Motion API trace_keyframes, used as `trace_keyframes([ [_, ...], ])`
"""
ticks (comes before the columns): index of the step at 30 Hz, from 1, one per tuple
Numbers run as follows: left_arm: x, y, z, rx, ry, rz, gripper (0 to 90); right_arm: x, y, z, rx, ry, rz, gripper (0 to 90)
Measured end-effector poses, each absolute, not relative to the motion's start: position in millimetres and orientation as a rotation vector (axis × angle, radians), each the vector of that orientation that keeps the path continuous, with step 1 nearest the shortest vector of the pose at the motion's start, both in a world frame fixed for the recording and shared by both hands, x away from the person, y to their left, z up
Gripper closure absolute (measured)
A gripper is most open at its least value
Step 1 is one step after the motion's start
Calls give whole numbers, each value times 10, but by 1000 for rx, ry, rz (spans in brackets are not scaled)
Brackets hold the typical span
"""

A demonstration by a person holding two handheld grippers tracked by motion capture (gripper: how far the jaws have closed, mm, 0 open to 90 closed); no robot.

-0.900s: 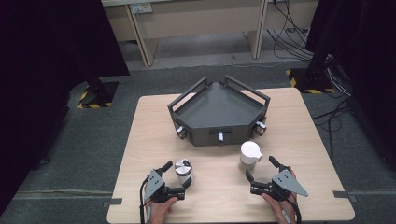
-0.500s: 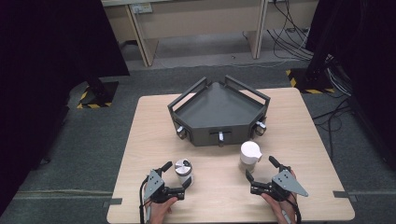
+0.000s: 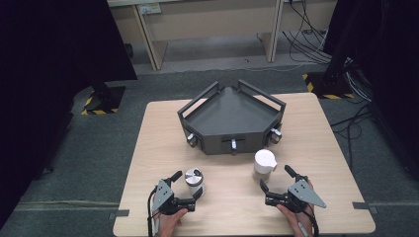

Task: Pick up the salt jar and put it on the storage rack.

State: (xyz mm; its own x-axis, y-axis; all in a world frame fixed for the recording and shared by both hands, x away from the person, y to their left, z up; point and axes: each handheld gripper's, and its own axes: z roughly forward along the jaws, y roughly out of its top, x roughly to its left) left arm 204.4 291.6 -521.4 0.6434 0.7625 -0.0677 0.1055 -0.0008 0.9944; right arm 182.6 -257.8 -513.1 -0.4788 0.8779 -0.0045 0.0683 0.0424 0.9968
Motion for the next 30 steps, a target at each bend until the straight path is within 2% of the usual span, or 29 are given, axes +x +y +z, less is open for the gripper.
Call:
trace_keyframes([
  [30, 2099, 2825, -5103, 1575, 763, 605, 34, 1836, -2572, -5140, 975, 1644, 1506, 3],
])
